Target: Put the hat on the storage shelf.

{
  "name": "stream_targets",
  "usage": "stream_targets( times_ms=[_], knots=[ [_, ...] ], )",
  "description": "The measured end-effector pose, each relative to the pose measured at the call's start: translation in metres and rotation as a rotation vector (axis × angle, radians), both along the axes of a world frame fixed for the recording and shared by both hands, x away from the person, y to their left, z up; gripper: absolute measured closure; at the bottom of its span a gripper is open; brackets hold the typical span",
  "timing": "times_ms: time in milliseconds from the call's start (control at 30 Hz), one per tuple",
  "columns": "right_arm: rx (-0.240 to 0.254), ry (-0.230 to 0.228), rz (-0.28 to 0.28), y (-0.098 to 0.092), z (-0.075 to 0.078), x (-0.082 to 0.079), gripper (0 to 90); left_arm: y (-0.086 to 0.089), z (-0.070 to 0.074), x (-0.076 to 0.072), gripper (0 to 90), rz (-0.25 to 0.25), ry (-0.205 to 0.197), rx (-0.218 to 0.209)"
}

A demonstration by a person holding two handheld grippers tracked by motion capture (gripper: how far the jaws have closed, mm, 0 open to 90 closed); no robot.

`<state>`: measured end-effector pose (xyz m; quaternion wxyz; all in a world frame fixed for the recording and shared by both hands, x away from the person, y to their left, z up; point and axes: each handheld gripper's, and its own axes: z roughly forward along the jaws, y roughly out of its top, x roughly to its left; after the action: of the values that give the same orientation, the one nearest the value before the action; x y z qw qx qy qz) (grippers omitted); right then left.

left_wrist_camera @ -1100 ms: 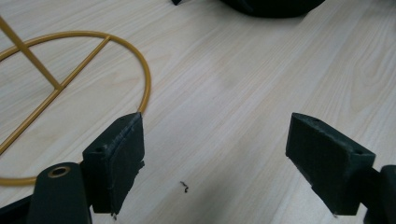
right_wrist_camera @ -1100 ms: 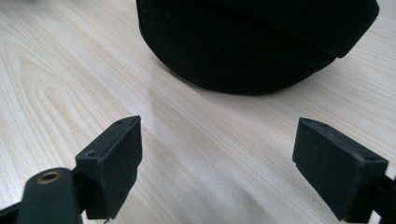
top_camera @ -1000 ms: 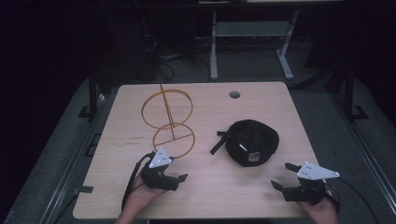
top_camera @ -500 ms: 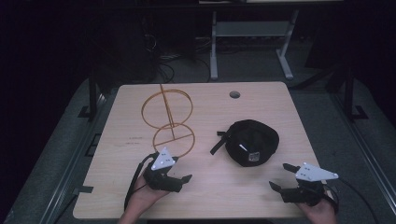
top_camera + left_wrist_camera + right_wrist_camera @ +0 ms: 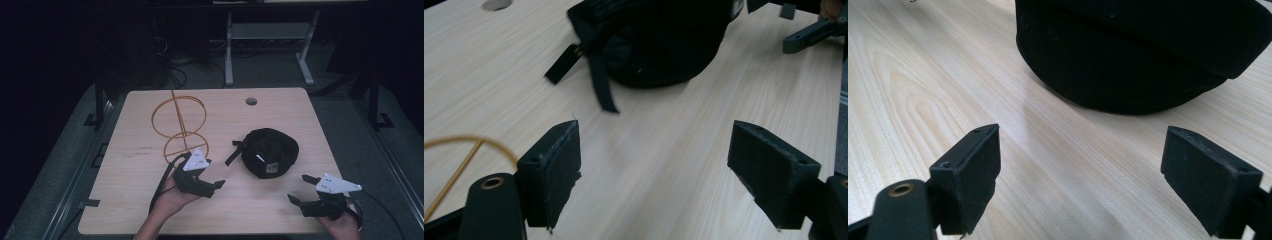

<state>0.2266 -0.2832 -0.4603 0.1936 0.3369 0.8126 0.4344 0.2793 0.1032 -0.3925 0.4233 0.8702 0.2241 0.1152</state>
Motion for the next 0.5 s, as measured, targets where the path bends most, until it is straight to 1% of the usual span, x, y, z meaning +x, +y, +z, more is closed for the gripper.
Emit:
stream_targets(
  times_ms=[167,200,267,467,500],
  knots=[
    [0.003,0.001,0.001,-0.002,0.0,0.001,15.7,-0.022,0.01,0.009,20.7,-0.049,-0.013,0.031],
    [0.003,-0.002,0.003,-0.002,-0.001,0.001,15.7,-0.026,0.011,0.01,20.8,-0.053,-0.015,0.027],
    [0.008,0.004,0.002,-0.002,-0.001,0.001,15.7,-0.034,0.015,0.015,20.8,-0.07,-0.016,0.038],
    [0.014,0.006,0.006,-0.002,-0.001,0.001,15.8,-0.058,0.027,0.029,20.9,-0.113,-0.017,0.037],
    [0.016,0.006,0.012,-0.002,-0.001,0.001,15.8,-0.066,0.031,0.033,20.5,-0.124,-0.018,0.034]
  ],
)
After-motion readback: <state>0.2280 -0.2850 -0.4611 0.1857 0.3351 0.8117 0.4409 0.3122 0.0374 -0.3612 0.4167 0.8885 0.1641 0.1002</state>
